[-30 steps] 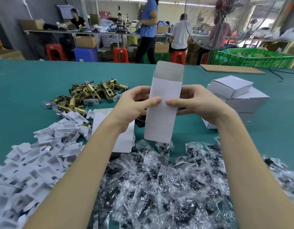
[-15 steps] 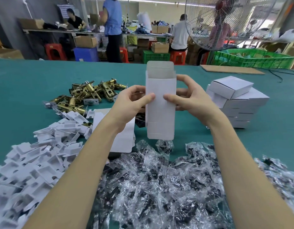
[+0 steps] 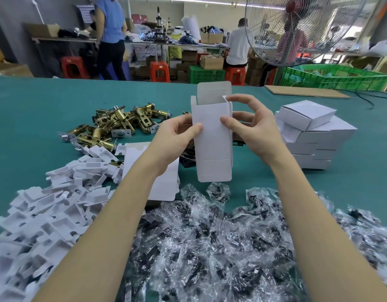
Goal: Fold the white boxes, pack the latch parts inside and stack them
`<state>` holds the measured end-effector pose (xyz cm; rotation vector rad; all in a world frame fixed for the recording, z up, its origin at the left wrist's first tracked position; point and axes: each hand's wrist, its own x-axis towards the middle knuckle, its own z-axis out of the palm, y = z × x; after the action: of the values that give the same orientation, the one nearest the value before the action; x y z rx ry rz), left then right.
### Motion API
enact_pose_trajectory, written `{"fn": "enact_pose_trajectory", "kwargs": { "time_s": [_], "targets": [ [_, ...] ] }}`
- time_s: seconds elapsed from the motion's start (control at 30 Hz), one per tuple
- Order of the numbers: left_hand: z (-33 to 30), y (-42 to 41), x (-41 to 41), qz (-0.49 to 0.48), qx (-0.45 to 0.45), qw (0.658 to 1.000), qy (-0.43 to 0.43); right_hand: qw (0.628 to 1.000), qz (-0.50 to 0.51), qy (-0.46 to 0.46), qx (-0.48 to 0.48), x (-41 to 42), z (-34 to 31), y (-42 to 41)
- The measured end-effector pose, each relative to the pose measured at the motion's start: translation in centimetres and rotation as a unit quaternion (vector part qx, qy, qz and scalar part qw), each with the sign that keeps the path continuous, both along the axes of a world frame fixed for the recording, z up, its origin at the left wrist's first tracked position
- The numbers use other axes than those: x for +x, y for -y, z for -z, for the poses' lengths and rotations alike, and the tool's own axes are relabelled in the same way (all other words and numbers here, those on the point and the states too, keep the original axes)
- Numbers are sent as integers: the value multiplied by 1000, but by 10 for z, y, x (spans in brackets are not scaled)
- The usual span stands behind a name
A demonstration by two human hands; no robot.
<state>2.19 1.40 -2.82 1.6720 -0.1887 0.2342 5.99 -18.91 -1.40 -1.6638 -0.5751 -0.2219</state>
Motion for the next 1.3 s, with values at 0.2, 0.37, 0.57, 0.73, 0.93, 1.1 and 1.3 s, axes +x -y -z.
{"fn": "enact_pose_trajectory", "kwargs": {
  "time_s": [0.2,0.37,0.57,0.73,0.93,1.1,1.3],
  "targets": [
    [-2,-2,0,-12,-11,998,59,996,-81,-43,-8,-3,-1,4],
    [-6,-2,-5,-38,29,993,108,995,-91,-37,-32,-4,-1,3],
    [-10,4,-6,-36,55,994,85,995,-86,-37,-24,-6,-3,4],
    [-16,8,-10,-38,-3,996,78,997,-74,-33,2,-9,-7,4],
    [-21,14,-7,15,-208,977,-44,998,-66,-24,-6,-12,-11,4],
    [-22,14,-9,61,-199,975,-81,996,-79,-31,-19,-14,-11,5],
    [-22,14,-10,-7,-153,988,-19,995,-84,-43,-17,-14,-14,7]
  ]
}}
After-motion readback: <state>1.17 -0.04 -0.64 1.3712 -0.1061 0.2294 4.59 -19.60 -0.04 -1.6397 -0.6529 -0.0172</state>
